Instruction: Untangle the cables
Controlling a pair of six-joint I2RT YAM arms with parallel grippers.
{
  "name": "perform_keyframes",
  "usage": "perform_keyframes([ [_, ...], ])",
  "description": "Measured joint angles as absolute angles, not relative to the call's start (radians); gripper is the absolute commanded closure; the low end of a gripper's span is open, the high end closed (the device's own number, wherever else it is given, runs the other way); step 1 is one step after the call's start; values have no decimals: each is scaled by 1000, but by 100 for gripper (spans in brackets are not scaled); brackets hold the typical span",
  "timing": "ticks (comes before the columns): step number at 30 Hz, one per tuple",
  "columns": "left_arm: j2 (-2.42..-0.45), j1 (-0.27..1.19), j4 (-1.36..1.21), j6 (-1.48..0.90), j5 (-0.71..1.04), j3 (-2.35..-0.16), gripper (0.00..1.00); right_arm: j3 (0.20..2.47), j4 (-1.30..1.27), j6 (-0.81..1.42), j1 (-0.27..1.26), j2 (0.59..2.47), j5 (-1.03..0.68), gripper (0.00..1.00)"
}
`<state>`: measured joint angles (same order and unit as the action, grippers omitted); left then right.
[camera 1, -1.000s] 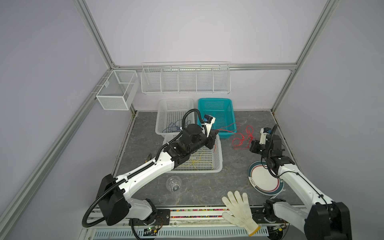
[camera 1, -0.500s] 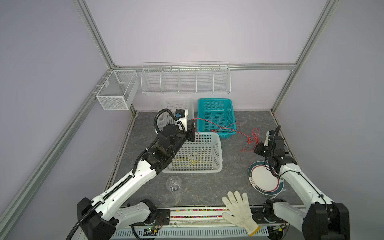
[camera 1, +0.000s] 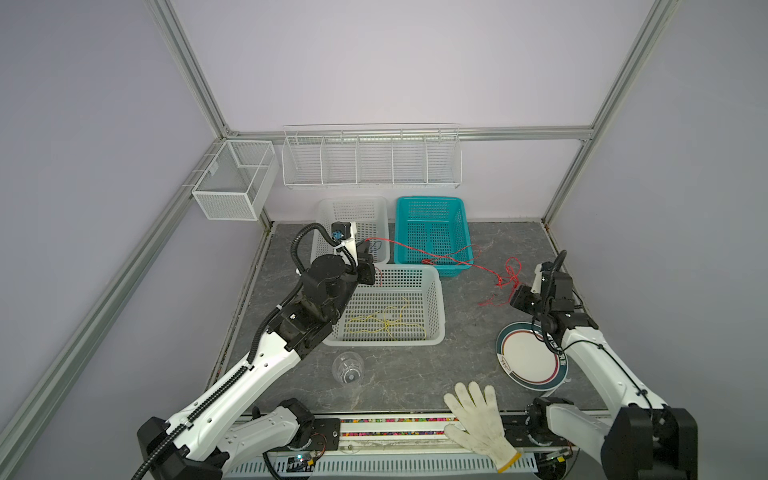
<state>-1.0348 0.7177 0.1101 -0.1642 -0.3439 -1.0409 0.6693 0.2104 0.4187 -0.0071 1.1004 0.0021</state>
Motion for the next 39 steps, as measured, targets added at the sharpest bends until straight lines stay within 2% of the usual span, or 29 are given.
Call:
perform_keyframes([
  [12,-988,707,20,-163,-250,-985,100,695,261,415,-33,1061,1,94],
  [23,-844,715,81,-126,-200,-928,100,694,220,439,-97,1184,-119,93],
  [30,-831,714,100,-118,-200,-928,100,696,213,441,-97,1197,-154,93],
  [34,-870,709,60,-121,-153,-929,100,686,209,437,-99,1126,-162,93],
  [39,-1005,713,-84,-157,23,-953,100,674,208,419,-88,953,-165,93],
])
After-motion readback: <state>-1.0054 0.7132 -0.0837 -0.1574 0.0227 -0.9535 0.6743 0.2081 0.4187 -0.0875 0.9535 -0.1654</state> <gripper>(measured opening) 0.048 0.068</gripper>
